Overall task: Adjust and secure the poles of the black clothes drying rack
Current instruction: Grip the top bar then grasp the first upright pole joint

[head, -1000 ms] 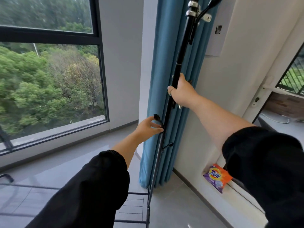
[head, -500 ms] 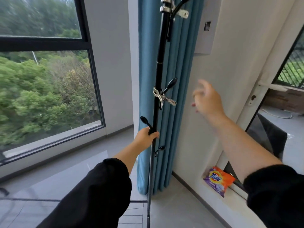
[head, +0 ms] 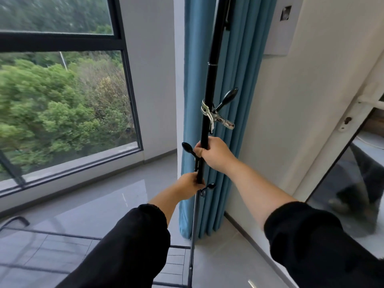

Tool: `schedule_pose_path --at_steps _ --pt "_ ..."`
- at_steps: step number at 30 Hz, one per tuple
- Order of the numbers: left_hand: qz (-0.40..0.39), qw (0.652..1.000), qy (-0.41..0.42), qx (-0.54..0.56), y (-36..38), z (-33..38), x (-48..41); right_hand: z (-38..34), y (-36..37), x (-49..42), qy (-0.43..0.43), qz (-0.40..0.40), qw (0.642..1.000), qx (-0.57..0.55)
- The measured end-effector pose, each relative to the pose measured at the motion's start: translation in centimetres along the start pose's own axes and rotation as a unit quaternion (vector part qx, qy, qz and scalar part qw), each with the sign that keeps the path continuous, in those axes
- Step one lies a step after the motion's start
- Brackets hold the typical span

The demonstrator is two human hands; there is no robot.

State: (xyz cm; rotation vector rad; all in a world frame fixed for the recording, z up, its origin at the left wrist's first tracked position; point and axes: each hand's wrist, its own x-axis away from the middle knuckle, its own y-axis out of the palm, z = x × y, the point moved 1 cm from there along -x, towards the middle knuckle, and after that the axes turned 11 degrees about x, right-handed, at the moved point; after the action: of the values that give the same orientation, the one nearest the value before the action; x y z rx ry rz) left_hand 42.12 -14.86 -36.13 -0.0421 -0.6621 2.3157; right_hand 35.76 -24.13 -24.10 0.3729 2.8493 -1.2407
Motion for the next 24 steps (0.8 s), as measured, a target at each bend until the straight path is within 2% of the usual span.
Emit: schedule_pose_path --at_steps 10,24 --pt "0.087 0.996 -0.012 0.019 -4.0 -2.8 -1.0 -2.4 3.6 -4.7 -0.052 0.019 0.998 0.031" --pt "0.109 0.994 -0.013 -0.029 -12.9 -6.0 -6.0 -5.6 8.7 -14.2 -0.028 0.058 0.996 0.057"
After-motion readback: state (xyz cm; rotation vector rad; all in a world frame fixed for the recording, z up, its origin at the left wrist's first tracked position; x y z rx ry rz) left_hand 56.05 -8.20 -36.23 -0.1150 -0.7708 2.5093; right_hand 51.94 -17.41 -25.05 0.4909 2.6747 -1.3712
